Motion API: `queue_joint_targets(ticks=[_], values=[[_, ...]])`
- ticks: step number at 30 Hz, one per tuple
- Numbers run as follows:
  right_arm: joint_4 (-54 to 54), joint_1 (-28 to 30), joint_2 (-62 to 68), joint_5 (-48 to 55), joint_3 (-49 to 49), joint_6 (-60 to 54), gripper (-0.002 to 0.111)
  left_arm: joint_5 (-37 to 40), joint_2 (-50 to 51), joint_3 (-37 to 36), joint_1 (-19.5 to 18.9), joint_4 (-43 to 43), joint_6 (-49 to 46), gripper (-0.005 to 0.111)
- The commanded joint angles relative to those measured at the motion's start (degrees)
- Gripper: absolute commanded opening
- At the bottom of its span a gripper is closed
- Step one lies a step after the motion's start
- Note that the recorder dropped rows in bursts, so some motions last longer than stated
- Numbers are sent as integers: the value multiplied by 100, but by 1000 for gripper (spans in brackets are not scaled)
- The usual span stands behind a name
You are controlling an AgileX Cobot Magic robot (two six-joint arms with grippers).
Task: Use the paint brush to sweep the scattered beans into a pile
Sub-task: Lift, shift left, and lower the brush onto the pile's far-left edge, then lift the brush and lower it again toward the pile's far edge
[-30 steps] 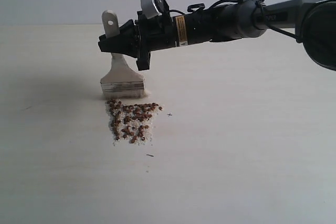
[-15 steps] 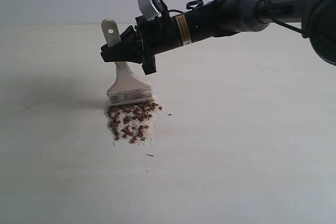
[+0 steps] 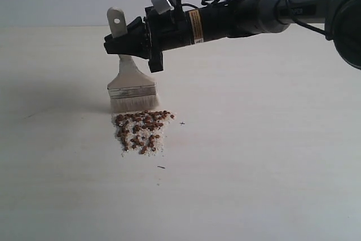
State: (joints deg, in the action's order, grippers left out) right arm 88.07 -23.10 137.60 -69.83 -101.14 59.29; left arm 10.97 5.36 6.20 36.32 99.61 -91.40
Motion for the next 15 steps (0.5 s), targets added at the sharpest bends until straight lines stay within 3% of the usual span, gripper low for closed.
queue_joint_targets(ticks=[1, 15], values=[[-183, 25, -235, -13, 4, -119, 0, -12, -38, -22, 15, 34, 11, 0], [-164, 216, -900, 440, 476, 442, 0, -12, -38, -22, 15, 34, 13, 0]])
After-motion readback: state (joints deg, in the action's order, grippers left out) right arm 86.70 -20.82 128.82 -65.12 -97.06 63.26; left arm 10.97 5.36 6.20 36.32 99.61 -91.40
